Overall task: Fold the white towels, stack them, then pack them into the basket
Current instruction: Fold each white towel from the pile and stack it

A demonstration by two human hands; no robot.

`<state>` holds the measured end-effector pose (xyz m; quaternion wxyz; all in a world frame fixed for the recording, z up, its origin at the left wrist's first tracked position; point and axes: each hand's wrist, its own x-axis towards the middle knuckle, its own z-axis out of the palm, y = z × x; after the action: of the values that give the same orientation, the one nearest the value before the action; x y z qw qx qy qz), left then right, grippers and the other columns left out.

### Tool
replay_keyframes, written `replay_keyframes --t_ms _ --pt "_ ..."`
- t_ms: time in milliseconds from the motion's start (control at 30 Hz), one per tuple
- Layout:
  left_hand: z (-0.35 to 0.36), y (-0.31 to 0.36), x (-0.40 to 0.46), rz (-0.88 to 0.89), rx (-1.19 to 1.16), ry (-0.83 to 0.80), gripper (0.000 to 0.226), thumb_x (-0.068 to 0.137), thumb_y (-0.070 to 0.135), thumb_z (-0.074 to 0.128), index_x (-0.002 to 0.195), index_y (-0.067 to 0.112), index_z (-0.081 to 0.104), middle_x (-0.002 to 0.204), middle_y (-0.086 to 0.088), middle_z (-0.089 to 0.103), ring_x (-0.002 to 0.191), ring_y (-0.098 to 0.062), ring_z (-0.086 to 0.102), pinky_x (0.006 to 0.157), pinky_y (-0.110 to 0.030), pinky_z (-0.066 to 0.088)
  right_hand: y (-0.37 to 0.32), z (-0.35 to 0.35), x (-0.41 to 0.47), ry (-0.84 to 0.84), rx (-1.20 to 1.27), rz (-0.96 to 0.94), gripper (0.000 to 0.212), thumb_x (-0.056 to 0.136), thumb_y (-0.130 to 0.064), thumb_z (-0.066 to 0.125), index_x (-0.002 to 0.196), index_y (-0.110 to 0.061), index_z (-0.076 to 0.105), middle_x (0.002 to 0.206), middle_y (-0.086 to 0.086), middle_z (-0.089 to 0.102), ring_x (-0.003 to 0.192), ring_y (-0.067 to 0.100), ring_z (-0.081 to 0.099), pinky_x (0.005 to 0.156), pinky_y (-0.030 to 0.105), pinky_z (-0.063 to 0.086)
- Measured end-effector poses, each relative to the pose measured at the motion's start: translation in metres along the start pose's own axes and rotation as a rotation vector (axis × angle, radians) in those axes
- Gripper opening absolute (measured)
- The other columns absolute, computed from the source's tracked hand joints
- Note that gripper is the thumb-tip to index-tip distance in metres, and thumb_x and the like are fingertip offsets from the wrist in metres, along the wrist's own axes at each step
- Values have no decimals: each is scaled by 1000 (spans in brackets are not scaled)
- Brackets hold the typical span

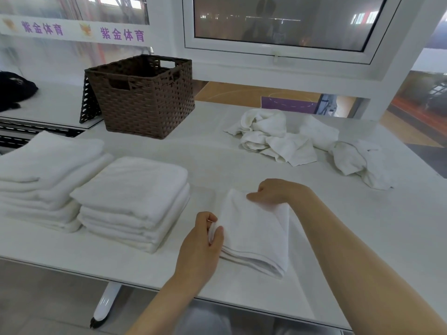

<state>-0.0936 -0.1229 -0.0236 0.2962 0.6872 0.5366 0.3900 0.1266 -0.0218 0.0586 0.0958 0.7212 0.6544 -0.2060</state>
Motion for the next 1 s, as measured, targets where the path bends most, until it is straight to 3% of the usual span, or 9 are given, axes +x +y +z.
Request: replay_keyframes --t_ms 133,333,467,533,633,733,833,933,1000 --pt "3 1 -1 27 54 1 15 99 32 47 111 31 39 77 9 55 58 -10 52 53 -24 35 20 1 -8 -31 75 -31 52 97 -55 44 122 -13 61 124 1 56 113 21 53 91 32 41" --pt "7 1 -5 26 143 0 18 94 31 51 108 33 40 72 4 54 63 -10 52 55 -24 36 36 20 -4 72 343 -162 25 94 -49 57 90 -25 62 103 -7 58 97 14 54 76 26 39" --pt "5 4 -11 -31 142 -25 26 90 27 55 112 30 43 86 5 52 78 -11 52 66 -25 39 37 32 -1 160 447 -231 22 91 -46 63 81 -26 62 89 -11 61 85 10 56 71 24 40" --pt "2 9 -12 -39 152 -41 33 87 22 58 116 28 42 102 8 48 97 -12 47 81 -26 40 39 36 -1 182 486 -225 22 89 -46 64 82 -25 65 89 -9 63 84 10 58 73 25 44" --pt "-4 24 3 4 177 -54 41 86 19 59 122 25 40 120 11 37 111 -5 32 93 -22 29 41 40 1 217 496 -218 22 87 -49 65 81 -28 67 92 -7 67 88 12 62 79 29 47" --pt "-1 45 38 38 179 -209 40 93 22 51 132 23 42 127 13 41 117 -7 40 97 -25 34 41 42 1 250 500 -222 22 86 -51 65 78 -30 67 89 -8 67 87 12 62 77 29 47" --pt "20 48 67 174 357 -360 42 98 20 40 140 16 42 141 2 45 133 -18 40 107 -30 33 41 44 0 264 506 -235 25 86 -51 65 78 -27 67 88 -9 66 86 12 61 76 28 46" --pt "38 33 70 219 578 -461 52 102 23 31 152 12 26 160 -7 25 147 -22 21 119 -34 18 44 42 -2 249 521 -233 27 86 -50 66 85 -23 70 95 -9 67 93 11 61 83 29 48" --pt "42 25 67 195 622 -479 56 105 30 25 157 13 12 165 -3 8 151 -16 6 123 -33 6 49 39 -4 180 598 -202 36 87 -51 66 81 -15 68 88 -8 67 84 13 61 77 27 47"
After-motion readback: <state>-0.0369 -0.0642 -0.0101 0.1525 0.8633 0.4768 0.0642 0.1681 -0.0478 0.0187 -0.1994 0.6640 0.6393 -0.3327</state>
